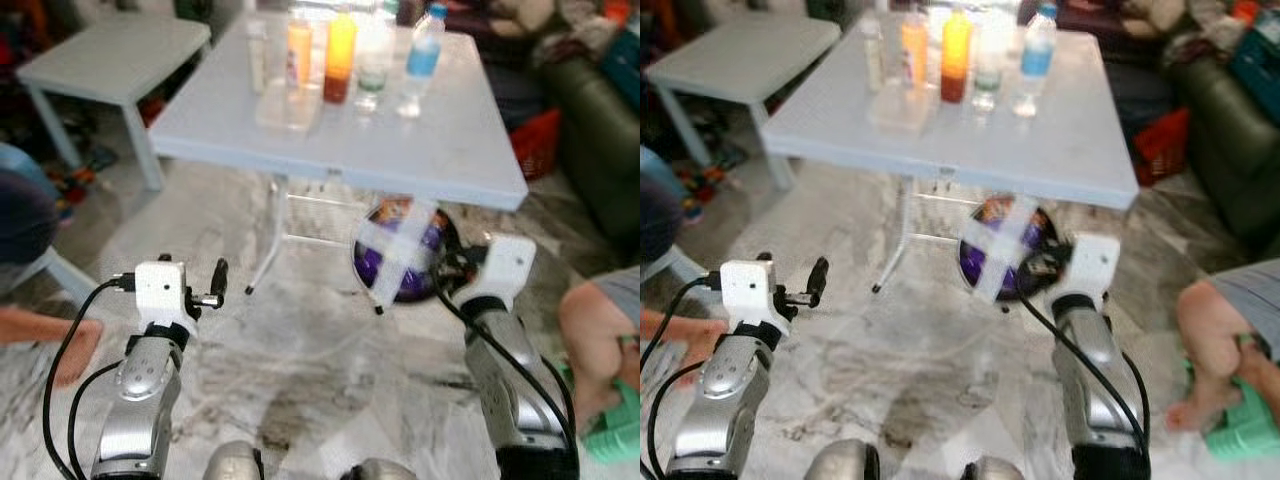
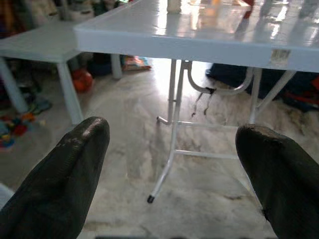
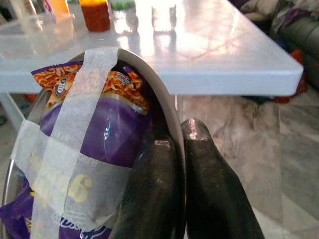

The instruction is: Restocking fridge

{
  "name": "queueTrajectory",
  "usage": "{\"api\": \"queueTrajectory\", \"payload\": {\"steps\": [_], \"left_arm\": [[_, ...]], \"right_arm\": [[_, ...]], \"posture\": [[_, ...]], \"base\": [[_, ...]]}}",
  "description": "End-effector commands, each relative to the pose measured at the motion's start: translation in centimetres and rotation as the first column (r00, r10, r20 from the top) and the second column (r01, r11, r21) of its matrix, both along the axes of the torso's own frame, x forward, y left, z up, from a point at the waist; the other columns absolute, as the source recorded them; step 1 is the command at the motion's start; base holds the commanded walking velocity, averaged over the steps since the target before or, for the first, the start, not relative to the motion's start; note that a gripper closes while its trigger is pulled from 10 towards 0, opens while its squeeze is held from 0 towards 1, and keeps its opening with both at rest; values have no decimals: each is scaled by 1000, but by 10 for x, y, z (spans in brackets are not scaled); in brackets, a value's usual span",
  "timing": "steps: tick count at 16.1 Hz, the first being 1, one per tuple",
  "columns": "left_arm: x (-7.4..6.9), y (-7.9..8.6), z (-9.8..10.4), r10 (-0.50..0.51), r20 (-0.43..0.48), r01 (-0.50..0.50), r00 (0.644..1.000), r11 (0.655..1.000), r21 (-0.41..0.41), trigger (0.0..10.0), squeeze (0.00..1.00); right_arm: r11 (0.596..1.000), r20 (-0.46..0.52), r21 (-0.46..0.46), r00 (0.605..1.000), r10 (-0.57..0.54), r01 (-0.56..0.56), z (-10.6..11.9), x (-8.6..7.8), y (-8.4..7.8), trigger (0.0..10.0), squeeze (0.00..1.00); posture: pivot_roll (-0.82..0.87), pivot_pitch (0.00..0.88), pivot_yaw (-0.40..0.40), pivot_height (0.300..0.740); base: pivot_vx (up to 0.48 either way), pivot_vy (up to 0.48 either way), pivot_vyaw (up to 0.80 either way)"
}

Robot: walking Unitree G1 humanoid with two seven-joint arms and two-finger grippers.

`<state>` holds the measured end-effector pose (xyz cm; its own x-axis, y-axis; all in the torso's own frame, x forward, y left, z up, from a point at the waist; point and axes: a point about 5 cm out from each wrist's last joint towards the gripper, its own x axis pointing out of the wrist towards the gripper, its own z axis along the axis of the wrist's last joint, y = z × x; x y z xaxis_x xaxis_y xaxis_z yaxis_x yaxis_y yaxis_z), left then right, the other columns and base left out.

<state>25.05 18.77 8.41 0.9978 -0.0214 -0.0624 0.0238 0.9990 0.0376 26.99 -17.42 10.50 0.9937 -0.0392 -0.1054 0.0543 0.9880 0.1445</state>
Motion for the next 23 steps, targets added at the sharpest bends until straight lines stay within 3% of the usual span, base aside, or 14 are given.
{"api": "queueTrajectory", "payload": {"steps": [1, 3, 6, 9, 12, 14, 19, 23], "left_arm": [[-2, 5, 0, 45, 9, -45, 999, 999, 11, 10000, 0], [-9, 5, 0, 90, 4, -91, 996, 994, 60, 10000, 0], [-17, -2, 0, 72, -14, -71, 997, 996, 55, 10000, 0], [-13, 1, 2, 41, -13, -40, 999, 995, 87, 10000, 0], [-11, 7, 5, 74, 2, -74, 997, 992, 104, 10000, 0], [-25, -1, -1, 35, -26, -32, 999, 994, 105, 10000, 0], [-10, -2, 7, 37, 13, -38, 999, 994, 101, 10000, 0], [-3, -13, 11, -10, 34, 7, 999, 996, 94, 10000, 0]], "right_arm": [[1000, 74, -3, 997, 20, -20, 12, -2, 3, 10000, 0], [998, 81, -24, 995, 57, -55, 10, -3, 7, 10000, 0], [997, 96, -40, 993, 76, -72, 13, 1, 9, 10000, 0], [997, 107, -40, 992, 72, -68, 17, 8, 5, 10000, 0], [995, 133, -36, 987, 95, -91, 21, 8, 12, 10000, 0], [993, 132, -38, 985, 114, -110, 21, 7, 15, 10000, 0], [985, 151, -34, 974, 170, -167, 26, 15, 28, 10000, 0], [984, 156, -6, 972, 174, -176, 28, 17, 30, 10000, 0]], "posture": [[25, 1, -65, 740], [36, 5, -67, 740], [54, 34, -69, 740], [59, 73, -73, 740], [50, 70, -73, 740], [52, 83, -81, 740], [44, 88, -84, 740], [34, 88, -86, 740]], "base": [[0, 0, 0], [0, 0, 213], [0, 0, 800], [0, 0, 800], [0, 0, 800], [0, 0, 800], [0, 0, 800], [0, 0, 800]]}}
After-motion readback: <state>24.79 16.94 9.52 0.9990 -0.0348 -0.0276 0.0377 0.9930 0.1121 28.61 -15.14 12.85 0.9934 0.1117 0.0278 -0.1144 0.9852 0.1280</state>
